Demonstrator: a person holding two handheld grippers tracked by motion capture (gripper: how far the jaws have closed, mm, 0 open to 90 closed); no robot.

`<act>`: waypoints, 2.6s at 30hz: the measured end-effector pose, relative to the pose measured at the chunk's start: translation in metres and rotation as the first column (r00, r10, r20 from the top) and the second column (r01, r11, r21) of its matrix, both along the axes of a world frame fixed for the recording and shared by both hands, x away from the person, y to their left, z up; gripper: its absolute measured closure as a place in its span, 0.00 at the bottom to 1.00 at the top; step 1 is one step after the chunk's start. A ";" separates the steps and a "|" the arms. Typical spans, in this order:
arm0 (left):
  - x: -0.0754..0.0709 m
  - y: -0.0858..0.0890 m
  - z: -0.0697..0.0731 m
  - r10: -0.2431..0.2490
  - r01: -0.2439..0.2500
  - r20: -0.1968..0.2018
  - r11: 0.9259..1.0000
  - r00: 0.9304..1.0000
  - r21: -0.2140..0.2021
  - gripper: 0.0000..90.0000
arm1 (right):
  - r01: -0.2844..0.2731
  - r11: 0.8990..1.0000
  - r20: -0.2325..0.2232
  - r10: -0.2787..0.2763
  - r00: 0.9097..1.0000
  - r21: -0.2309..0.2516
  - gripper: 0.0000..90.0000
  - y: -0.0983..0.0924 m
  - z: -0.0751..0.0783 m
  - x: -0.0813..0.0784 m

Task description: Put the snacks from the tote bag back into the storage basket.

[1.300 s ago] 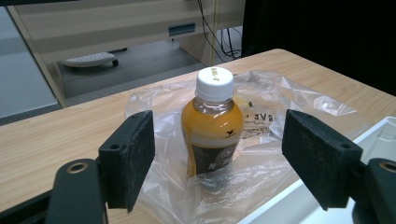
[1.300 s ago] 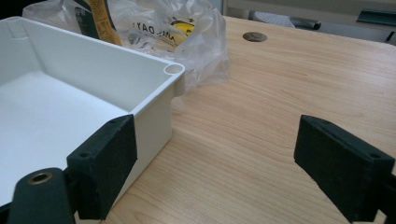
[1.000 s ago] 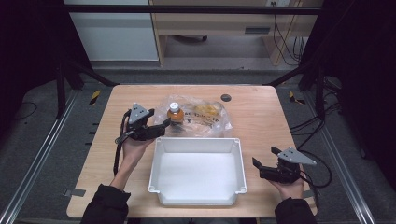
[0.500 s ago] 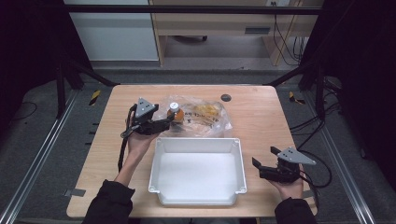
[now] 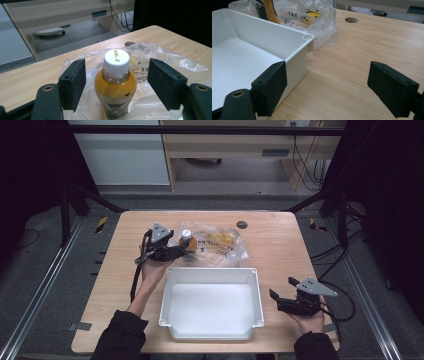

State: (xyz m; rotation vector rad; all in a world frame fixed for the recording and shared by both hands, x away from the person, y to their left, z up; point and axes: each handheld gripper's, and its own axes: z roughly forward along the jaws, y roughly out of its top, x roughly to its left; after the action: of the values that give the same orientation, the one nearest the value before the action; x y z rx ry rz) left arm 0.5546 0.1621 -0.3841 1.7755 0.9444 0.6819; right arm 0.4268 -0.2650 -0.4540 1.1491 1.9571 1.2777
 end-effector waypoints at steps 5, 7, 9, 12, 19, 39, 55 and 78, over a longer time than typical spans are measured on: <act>0.005 -0.005 0.000 -0.005 0.005 0.008 1.000 1.000 0.016 0.39 | -0.003 1.000 0.002 0.003 1.000 0.002 0.19 0.000 0.000 0.000; 0.007 -0.005 0.000 -0.003 0.003 0.009 1.000 1.000 0.017 0.40 | -0.005 1.000 0.001 0.005 1.000 0.003 0.19 0.000 0.000 0.000; 0.008 -0.006 -0.001 -0.005 0.005 0.004 1.000 1.000 0.014 0.41 | -0.004 1.000 0.001 0.004 1.000 0.002 0.19 0.000 0.000 0.000; 0.013 -0.008 -0.004 -0.003 0.003 -0.006 1.000 1.000 0.019 0.43 | -0.005 1.000 0.000 0.005 1.000 0.003 0.19 -0.001 0.000 0.000; 0.018 -0.011 -0.009 -0.013 0.014 -0.023 1.000 1.000 0.022 0.49 | -0.006 1.000 0.000 0.006 1.000 0.006 0.20 -0.001 0.000 0.000; 0.026 -0.016 -0.016 -0.009 0.010 -0.025 1.000 1.000 0.012 0.62 | -0.007 1.000 -0.004 0.007 1.000 0.008 0.20 -0.001 0.000 0.000; 0.027 -0.018 -0.016 0.001 -0.001 -0.015 1.000 1.000 0.016 0.65 | -0.003 1.000 -0.002 0.003 1.000 0.013 0.20 -0.003 0.000 0.001; 0.020 -0.012 0.007 0.040 -0.040 0.025 0.999 0.999 0.008 0.65 | 0.001 1.000 -0.002 -0.001 1.000 0.018 0.21 -0.003 0.001 0.001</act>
State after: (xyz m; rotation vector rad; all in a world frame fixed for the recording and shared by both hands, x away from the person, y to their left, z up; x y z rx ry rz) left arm 0.5747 0.1502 -0.3775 1.7558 0.9643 0.7324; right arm 0.4275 -0.2680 -0.4528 1.1604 1.9500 1.2969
